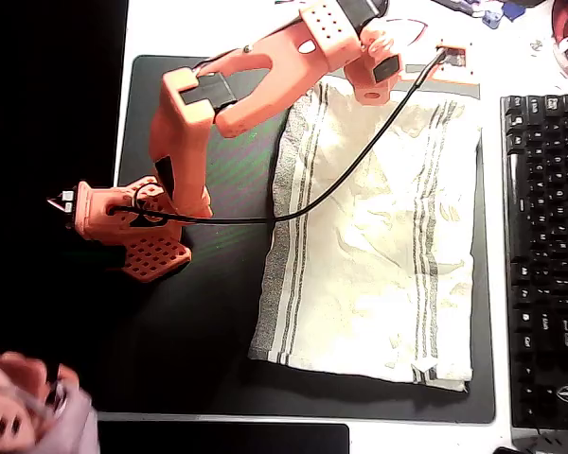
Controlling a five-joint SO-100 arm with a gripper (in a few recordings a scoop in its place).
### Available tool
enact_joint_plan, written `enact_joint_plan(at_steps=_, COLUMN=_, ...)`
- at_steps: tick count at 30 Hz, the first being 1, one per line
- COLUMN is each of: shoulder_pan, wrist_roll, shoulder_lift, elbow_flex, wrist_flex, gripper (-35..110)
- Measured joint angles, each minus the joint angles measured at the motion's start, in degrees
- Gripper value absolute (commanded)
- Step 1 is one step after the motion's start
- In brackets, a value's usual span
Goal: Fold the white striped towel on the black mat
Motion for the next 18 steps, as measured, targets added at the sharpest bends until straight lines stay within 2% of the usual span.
enact_joint_plan(at_steps=11, shoulder_pan=14.0, wrist_roll=-5.9, shoulder_lift=3.6, elbow_flex=-3.0, wrist_flex=7.2, gripper=0)
enact_joint_plan(at_steps=18, shoulder_pan=9.2, wrist_roll=-3.4, shoulder_lift=3.6, elbow_flex=-3.0, wrist_flex=5.4, gripper=0)
